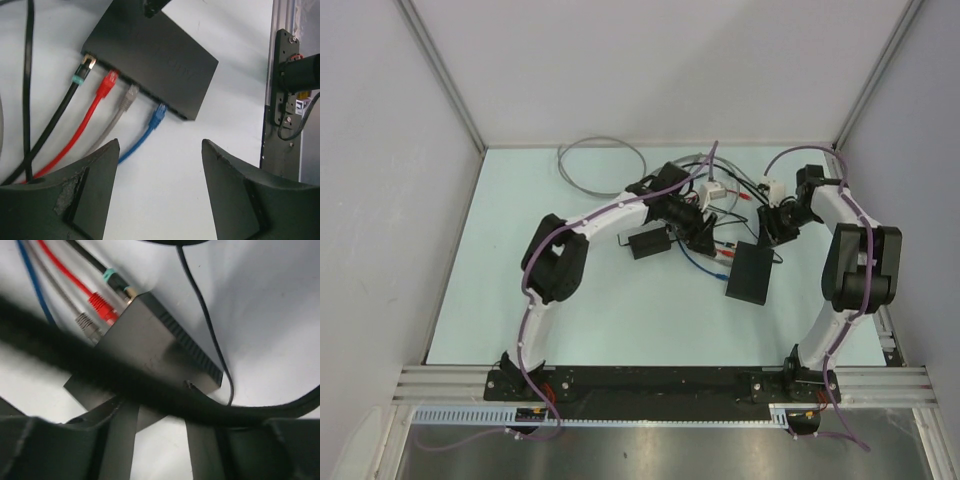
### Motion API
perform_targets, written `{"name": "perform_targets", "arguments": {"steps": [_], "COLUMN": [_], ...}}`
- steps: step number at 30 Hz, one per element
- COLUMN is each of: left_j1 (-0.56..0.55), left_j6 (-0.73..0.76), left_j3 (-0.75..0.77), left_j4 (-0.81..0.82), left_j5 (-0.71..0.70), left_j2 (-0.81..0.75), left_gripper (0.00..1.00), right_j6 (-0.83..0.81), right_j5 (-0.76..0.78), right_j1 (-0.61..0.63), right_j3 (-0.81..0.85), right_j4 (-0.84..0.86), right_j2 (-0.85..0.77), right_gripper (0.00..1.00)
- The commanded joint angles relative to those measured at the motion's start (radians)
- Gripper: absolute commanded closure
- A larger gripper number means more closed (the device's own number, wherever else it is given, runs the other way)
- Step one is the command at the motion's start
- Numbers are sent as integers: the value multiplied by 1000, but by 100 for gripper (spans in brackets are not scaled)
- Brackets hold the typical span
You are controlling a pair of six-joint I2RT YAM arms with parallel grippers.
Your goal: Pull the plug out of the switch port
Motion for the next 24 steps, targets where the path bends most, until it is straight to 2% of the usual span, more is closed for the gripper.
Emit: {"name": "perform_targets", "arguments": {"steps": [1, 6, 14, 17, 21, 24], "left_j1": [49, 77, 92, 92, 92, 92], "left_j6": [-16, 4, 19, 27, 30, 28], "left_j3": [-144, -296, -396, -425, -454, -453], "left_j4": [28, 37, 17, 14, 14, 14], "left_j5": [16, -12, -37, -46, -52, -49], "left_j2": [-204, -330, -471, -499, -517, -516], "left_gripper": [27, 27, 26, 26, 26, 26], "right_j6": [42, 12, -1, -18, -109, -191], "right_j5": [89, 94, 109, 91, 78, 103], "right_j1": [68, 138, 234, 222, 161, 142], "right_j3": [31, 33, 33, 33, 33, 33], "right_j4": [92, 58, 81, 81, 78, 61], "right_j2": [82, 145, 182, 147, 68, 69], "right_gripper": [53, 53, 54, 54, 52, 51]}}
